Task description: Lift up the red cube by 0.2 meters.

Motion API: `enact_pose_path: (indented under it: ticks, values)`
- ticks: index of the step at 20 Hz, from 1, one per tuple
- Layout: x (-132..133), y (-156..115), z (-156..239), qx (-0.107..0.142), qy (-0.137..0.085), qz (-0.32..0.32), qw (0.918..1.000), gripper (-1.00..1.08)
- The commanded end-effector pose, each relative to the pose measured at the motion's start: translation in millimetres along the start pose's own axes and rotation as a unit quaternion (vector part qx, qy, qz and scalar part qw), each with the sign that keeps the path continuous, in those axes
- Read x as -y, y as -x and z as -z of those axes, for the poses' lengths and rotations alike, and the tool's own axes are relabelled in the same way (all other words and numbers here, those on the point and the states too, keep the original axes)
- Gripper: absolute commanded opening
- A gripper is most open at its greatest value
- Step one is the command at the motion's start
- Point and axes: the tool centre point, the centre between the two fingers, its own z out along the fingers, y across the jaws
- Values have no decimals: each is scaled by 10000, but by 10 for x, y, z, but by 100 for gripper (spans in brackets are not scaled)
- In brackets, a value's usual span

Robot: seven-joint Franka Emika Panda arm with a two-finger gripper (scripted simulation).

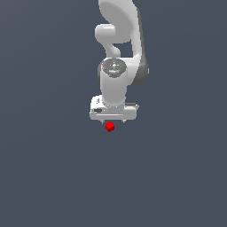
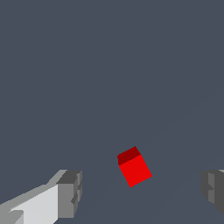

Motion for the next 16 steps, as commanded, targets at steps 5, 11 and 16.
enact_pose_path:
  ticks: [5, 11, 16]
  values:
    - [-1, 13, -29, -4, 0, 55, 10000, 100]
    - [-6, 79, -181, -26, -4, 342, 9994, 100]
    - [-22, 174, -407, -59, -8, 763, 9971, 100]
